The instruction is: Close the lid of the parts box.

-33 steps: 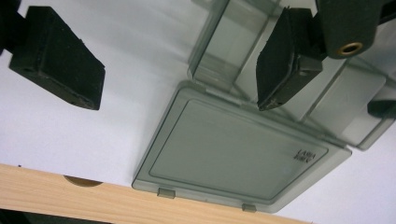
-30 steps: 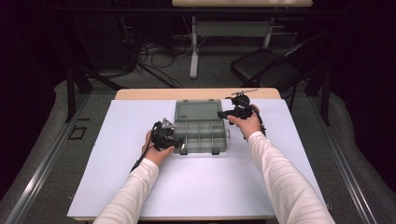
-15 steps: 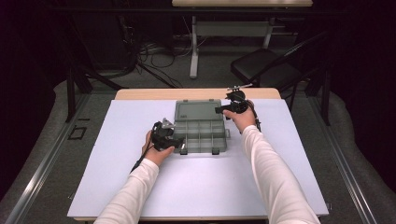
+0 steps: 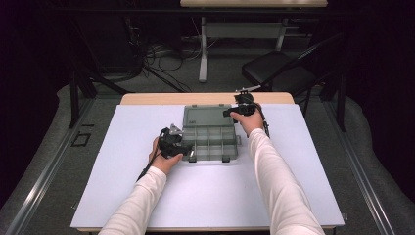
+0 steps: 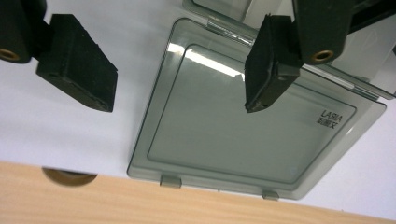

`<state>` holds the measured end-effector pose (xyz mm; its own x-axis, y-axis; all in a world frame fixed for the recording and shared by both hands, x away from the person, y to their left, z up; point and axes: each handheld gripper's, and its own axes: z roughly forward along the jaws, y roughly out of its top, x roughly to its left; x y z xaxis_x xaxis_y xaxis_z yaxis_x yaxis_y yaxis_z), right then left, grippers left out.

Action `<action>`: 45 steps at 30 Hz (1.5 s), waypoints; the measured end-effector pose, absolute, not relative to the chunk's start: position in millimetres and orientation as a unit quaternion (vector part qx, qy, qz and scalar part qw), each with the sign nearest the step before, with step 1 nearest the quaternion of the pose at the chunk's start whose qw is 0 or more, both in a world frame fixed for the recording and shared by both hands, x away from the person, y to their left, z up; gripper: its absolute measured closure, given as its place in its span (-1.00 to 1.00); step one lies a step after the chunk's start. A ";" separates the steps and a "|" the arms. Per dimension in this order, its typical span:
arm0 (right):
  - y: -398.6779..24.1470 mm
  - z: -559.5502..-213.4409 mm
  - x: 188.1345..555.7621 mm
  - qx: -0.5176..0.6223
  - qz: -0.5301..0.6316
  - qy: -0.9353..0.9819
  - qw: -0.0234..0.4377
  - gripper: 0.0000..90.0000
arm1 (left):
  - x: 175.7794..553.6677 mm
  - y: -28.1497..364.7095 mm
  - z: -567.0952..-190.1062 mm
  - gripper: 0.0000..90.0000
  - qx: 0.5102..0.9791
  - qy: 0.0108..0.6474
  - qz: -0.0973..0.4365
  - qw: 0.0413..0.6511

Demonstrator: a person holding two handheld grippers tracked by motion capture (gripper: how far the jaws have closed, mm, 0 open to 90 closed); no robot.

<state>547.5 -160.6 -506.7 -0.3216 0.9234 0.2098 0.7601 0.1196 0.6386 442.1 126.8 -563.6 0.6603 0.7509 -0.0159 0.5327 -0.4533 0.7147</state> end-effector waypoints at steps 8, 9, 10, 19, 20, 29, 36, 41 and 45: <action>-162.2 -520.6 552.5 0.578 0.326 0.741 0.102 -0.42 | 442.2 126.8 -563.6 -0.07 0.839 0.383 0.154 0.356; -163.0 -522.1 553.2 0.579 0.325 0.741 0.100 -0.42 | 442.1 126.8 -563.6 -0.07 0.839 0.383 0.154 0.356; -163.1 -523.4 553.9 0.583 0.326 0.738 0.098 -0.42 | 442.1 126.8 -563.6 -0.07 0.838 0.383 0.154 0.356; -165.2 -534.3 558.0 0.591 0.329 0.732 0.078 -0.41 | 442.0 127.3 -563.1 -0.06 0.840 0.381 0.151 0.354; -165.1 -535.2 558.2 0.591 0.329 0.732 0.078 -0.40 | 442.0 127.3 -563.1 -0.06 0.840 0.382 0.151 0.355; -162.5 -539.4 558.3 0.591 0.333 0.732 0.069 -0.38 | 441.8 126.9 -563.7 -0.06 0.838 0.383 0.154 0.356; -158.7 -542.7 558.0 0.588 0.338 0.733 0.056 -0.38 | 441.8 126.9 -563.6 -0.06 0.838 0.384 0.154 0.356; -156.0 -545.1 557.5 0.590 0.346 0.728 0.047 -0.37 | 441.7 126.8 -563.7 -0.06 0.838 0.384 0.154 0.357; -155.3 -546.6 556.3 0.589 0.352 0.726 0.046 -0.36 | 441.6 126.7 -563.8 -0.06 0.837 0.385 0.154 0.357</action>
<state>556.3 -155.3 -546.6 -0.3028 0.8876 0.3472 0.8228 0.0595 0.5653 441.6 126.7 -563.8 0.6563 0.7543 -0.0163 0.5341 -0.4492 0.7163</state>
